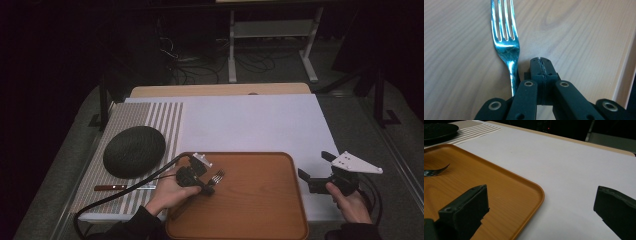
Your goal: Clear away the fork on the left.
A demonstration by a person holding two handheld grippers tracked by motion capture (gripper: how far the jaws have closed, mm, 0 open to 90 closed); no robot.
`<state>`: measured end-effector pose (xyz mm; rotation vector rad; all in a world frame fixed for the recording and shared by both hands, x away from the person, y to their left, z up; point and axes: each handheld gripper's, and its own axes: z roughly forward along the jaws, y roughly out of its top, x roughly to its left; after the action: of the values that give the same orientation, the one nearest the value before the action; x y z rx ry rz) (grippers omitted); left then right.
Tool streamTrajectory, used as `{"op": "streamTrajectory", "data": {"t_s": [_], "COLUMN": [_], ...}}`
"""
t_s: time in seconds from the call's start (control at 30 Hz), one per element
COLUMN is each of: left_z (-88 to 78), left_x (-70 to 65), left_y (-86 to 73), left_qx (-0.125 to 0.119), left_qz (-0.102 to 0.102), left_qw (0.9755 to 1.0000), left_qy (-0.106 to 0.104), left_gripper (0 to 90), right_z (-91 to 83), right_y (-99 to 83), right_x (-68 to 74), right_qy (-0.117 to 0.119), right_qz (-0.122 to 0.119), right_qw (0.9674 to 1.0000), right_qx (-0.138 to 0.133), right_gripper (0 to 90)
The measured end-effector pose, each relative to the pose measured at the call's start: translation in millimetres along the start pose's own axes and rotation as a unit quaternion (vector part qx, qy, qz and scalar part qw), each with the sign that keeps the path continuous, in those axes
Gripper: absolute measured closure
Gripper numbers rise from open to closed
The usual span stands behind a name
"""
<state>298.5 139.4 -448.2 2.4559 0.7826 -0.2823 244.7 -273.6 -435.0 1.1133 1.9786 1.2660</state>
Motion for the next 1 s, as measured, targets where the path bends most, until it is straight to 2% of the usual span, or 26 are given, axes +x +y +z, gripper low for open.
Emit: {"op": "streamTrajectory", "data": {"t_s": [0.13, 0.73, 0.83, 0.93, 1.0], "left_z": [0.3, -10.6, -13.8, -20.1, -24.7], "left_x": [1.8, 9.8, 16.7, 22.2, 24.7], "left_y": [-0.3, -5.1, -9.4, -14.0, -17.0], "left_qx": [-0.004, -0.013, -0.024, -0.025, -0.040], "left_qz": [-0.003, -0.010, -0.027, -0.034, -0.044], "left_qw": [1.0000, 0.9987, 0.9984, 0.9973, 0.9971], "left_qy": [0.004, 0.048, 0.043, 0.060, 0.047], "left_gripper": [90.0, 90.0, 90.0, 90.0, 90.0], "right_z": [-0.2, -0.6, -0.6, -0.5, -0.3], "right_y": [0.2, -0.1, 0.1, 0.1, 0.1], "right_x": [-0.3, -0.9, -1.2, -1.2, -1.2], "right_qy": [-0.001, -0.004, -0.005, -0.005, -0.006], "right_qz": [0.001, 0.002, 0.002, 0.003, 0.002], "right_qw": [1.0000, 1.0000, 1.0000, 1.0000, 1.0000], "right_qx": [-0.001, 0.001, 0.000, 0.000, 0.001], "right_gripper": [0.0, 0.0, 0.0, 0.0, 0.0]}}
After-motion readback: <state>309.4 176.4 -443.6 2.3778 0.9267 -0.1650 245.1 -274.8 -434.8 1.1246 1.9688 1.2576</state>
